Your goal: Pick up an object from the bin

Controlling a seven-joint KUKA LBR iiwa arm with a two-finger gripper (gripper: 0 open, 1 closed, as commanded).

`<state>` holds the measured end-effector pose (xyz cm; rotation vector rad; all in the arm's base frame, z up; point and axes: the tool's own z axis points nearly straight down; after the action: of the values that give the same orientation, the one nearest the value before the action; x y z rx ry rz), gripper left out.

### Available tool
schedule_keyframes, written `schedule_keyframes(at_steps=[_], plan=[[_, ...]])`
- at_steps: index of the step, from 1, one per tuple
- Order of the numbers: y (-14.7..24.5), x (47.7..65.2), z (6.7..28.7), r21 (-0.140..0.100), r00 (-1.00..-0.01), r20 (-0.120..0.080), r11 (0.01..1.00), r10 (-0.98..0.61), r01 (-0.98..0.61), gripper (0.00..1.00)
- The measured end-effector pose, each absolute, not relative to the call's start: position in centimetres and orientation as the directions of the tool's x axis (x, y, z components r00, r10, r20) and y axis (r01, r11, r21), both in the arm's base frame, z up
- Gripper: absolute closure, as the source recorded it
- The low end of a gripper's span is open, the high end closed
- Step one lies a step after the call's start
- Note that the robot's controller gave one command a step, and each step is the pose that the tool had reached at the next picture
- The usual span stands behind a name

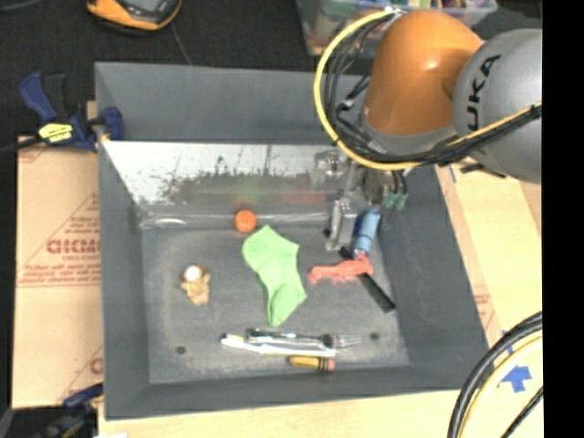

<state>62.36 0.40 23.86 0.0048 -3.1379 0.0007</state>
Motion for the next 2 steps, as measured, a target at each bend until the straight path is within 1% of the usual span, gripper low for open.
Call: schedule_keyframes(at_steps=[1,2], plan=[[0.4,62.5,24.4,0.0,-1.0,-0.005,1.0,-0.003,-0.003,0.0],[6.1,59.2,10.9,0.002,-0.995,-0.007,0.995,0.101,0.101,0.0]])
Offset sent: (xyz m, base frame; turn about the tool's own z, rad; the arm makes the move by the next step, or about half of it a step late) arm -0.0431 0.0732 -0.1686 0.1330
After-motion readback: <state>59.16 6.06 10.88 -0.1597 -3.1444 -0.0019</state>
